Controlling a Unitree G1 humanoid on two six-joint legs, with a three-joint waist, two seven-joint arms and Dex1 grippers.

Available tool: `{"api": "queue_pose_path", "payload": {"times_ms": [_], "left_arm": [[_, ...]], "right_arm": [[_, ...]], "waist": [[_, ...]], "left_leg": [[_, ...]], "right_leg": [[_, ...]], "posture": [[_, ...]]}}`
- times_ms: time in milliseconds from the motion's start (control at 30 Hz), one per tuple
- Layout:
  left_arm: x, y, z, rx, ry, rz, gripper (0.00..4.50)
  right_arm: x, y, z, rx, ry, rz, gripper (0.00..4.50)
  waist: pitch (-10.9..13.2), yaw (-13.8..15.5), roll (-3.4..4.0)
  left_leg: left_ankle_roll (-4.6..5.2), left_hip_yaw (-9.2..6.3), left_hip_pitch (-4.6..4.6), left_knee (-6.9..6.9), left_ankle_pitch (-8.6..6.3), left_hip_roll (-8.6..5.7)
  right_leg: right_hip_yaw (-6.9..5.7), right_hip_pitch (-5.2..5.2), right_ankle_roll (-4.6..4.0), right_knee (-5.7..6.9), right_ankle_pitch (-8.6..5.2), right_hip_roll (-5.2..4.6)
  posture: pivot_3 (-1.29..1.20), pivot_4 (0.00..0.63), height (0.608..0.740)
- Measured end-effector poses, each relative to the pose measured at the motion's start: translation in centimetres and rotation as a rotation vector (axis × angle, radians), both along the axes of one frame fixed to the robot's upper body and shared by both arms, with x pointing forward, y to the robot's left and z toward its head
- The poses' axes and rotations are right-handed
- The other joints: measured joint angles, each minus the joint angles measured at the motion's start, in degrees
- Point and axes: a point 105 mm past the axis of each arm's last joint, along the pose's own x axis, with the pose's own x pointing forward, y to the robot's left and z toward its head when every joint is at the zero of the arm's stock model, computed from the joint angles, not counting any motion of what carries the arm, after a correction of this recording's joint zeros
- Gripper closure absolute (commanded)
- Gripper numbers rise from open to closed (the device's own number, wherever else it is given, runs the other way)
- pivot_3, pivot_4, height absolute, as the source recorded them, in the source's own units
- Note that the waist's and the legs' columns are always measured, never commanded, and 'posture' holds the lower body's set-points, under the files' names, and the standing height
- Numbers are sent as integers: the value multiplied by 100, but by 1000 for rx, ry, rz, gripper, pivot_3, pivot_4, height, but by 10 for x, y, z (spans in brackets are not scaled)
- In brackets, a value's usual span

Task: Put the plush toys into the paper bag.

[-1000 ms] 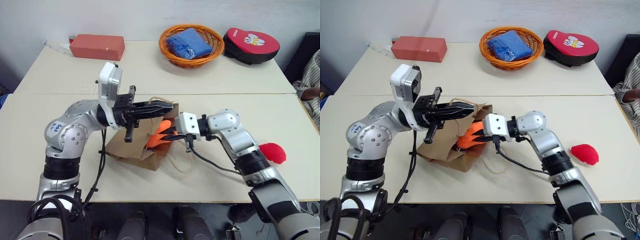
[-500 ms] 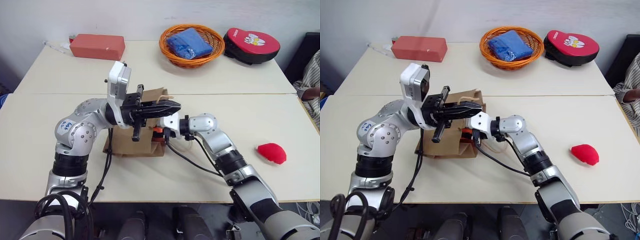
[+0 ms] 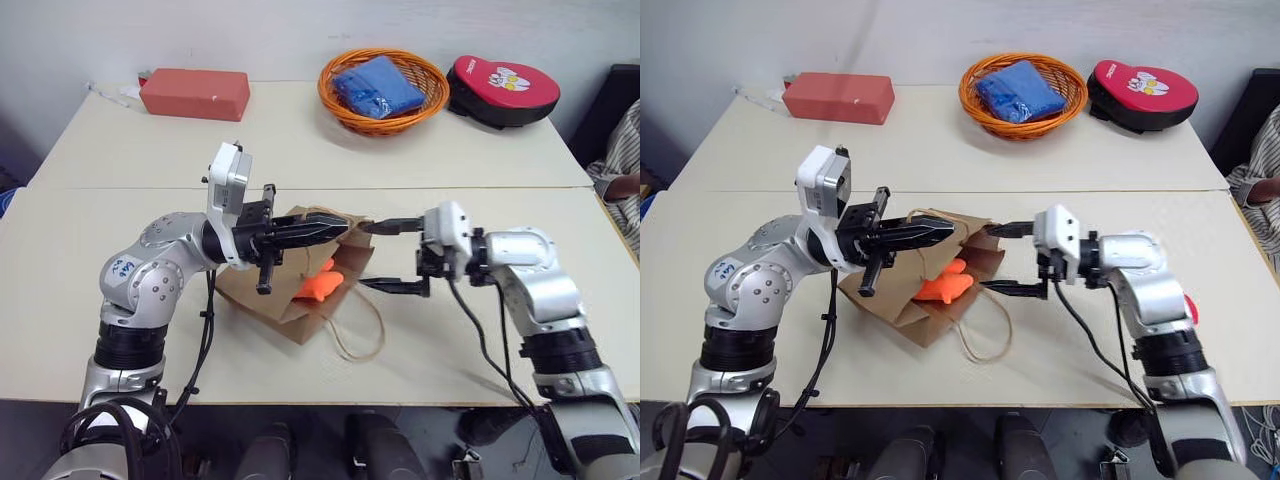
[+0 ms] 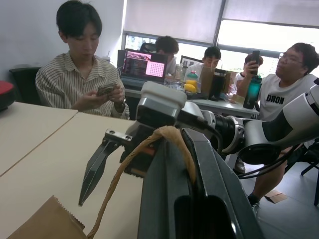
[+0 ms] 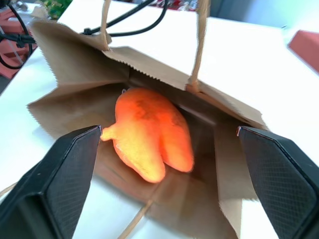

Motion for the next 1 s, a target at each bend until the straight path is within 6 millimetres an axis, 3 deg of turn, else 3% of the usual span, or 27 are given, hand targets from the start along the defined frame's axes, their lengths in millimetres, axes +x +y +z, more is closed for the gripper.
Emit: {"api": "queue_pose_path", "payload": {"times_ms": [167, 367, 467, 533, 667, 800, 867, 1000], "left_arm": [[-3, 3, -4, -4, 7, 18, 4500], [0, 5, -5, -34, 29, 40, 4500], [1, 5, -5, -37, 35, 38, 4500], [2, 6, -6, -37, 40, 37, 4500], [4, 7, -9, -39, 62, 33, 4500], [4, 6, -10, -40, 58, 26, 4500], [4, 6, -9, -40, 53, 28, 4500], [4, 6, -9, -39, 49, 32, 4500]], "right_arm": [[-25, -57, -14, -27, 44, -182, 27], [-54, -137, -30, 39, -36, -632, 27], [-90, -186, -43, 31, -83, -931, 27], [-121, -216, -63, 2, -9, -1094, 27], [-163, -235, -93, -30, 127, -1229, 27], [-175, -244, -102, -26, 145, -1299, 27], [-172, -246, -101, -10, 138, -1299, 27], [-138, -245, -86, -16, 91, -1198, 27]], "waist": [[0, 165, 0], [0, 283, 0], [-1, 337, 2], [-1, 329, 2], [0, 208, 0], [0, 105, 5], [0, 104, 5], [0, 109, 5]], "left_leg": [[5, 0, 2, 2, -2, -1], [7, 5, 10, 4, -4, -2], [7, 3, 10, -4, -4, -2], [8, 10, 15, -12, -4, -4], [12, 30, 93, -57, -3, -2], [11, 41, 181, -113, -3, 1], [9, 44, 196, -131, 0, 1], [7, 51, 195, -130, 2, 0]], "right_leg": [[0, 10, 1, -7, 1, -2], [5, 17, 6, -3, 4, 0], [4, 18, 6, -8, 3, 3], [13, 19, 6, -12, 4, 2], [33, 76, 5, -16, 2, 5], [45, 144, -1, -36, -1, 7], [50, 150, -1, -44, -1, 8], [56, 146, 0, -43, -1, 8]], "posture": [[0, 150, 740], [0, 150, 740], [0, 150, 740], [0, 150, 740], [0, 150, 740], [0, 150, 740], [0, 150, 740], [0, 150, 740]]}}
